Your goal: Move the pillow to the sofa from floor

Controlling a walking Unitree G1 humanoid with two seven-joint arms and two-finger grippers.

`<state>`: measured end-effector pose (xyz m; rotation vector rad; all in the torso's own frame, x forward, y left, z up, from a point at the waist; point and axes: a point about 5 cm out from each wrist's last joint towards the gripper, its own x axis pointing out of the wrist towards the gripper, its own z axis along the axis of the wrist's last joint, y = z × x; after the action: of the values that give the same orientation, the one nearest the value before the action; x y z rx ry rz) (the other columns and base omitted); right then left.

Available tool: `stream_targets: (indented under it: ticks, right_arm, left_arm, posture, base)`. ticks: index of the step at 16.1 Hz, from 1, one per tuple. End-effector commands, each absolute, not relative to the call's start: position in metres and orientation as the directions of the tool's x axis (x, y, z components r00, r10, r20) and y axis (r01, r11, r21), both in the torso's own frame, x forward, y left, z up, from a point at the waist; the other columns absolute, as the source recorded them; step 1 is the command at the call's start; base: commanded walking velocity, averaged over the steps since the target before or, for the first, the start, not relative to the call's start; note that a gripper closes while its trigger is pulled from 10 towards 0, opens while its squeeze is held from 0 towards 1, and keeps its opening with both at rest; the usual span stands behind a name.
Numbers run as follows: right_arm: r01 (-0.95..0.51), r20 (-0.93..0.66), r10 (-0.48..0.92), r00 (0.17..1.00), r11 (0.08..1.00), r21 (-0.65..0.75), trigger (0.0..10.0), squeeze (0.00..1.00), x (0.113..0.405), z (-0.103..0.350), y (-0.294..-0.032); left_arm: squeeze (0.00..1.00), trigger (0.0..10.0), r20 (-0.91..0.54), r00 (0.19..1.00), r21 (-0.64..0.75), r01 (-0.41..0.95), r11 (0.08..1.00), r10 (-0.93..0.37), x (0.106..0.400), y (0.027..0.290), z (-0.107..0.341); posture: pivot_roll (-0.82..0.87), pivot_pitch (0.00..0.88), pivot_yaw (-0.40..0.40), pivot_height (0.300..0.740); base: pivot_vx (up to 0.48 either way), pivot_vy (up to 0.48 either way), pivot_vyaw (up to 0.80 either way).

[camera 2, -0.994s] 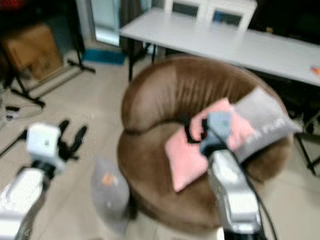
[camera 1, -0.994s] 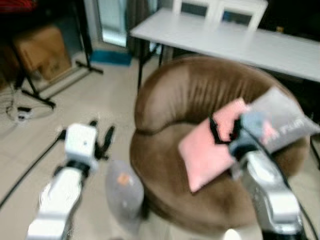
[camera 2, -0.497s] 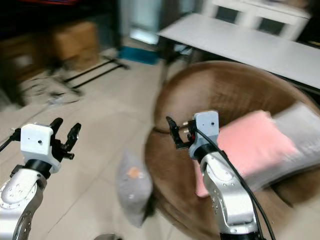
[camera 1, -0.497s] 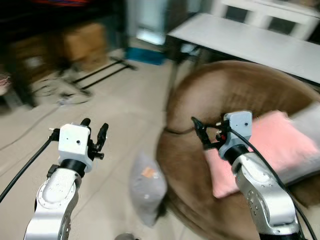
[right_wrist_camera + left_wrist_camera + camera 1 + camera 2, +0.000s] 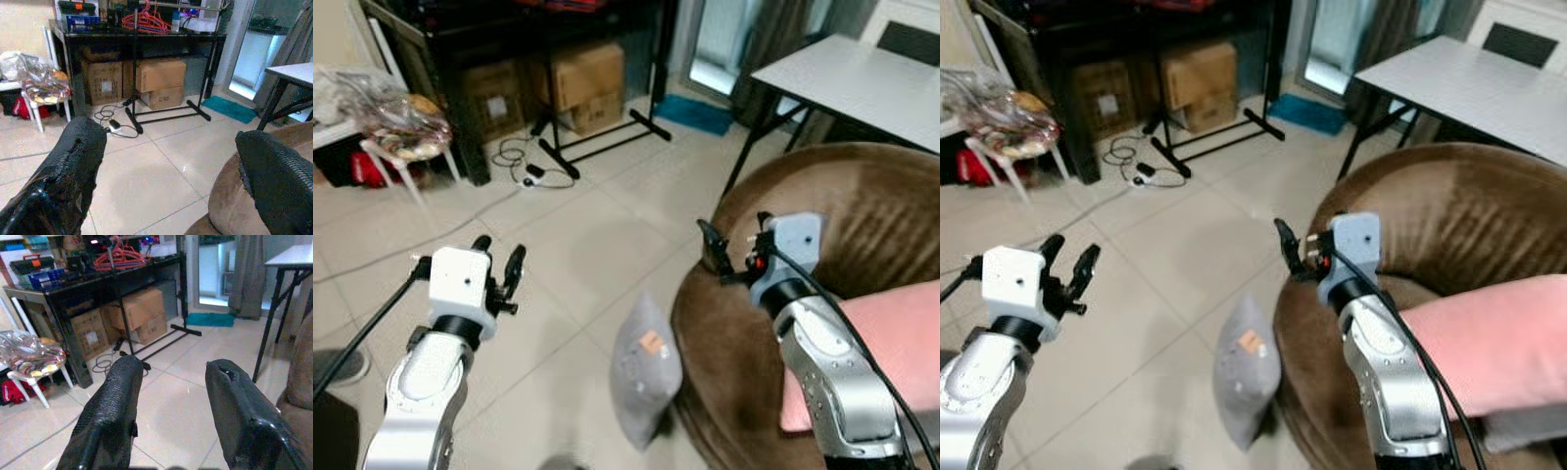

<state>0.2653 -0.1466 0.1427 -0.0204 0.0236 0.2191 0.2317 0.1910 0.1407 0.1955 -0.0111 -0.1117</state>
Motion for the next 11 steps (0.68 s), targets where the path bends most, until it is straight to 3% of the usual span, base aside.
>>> stream_targets:
  ticks: [1,3,11]
  right_arm:
    - [-0.215,-0.004,0.215,0.977,0.976,-0.014,10.0,1.00,0.266,0.145,-0.145]
    - [-0.210,0.014,0.210,0.978,0.977,-0.028,10.0,1.00,0.266,0.148,-0.145]
    - [-0.087,-0.082,0.086,0.993,0.996,-0.015,10.0,1.00,0.266,0.134,-0.156]
  left_arm:
    - [0.00,10.0,-0.018,0.994,0.196,0.107,0.975,-0.105,0.228,0.195,0.137]
    - [0.00,10.0,-0.018,0.994,0.192,0.108,0.976,-0.106,0.228,0.195,0.136]
    - [0.00,10.0,-0.022,0.995,0.199,0.104,0.974,-0.102,0.229,0.197,0.136]
  posture:
    - [0.02,0.000,-0.058,0.740]
    - [0.02,0.000,-0.058,0.740]
    - [0.02,0.000,-0.057,0.740]
  base:
    - [0.259,0.000,0.80]
    - [0.296,0.000,0.80]
    - [0.334,0.000,0.00]
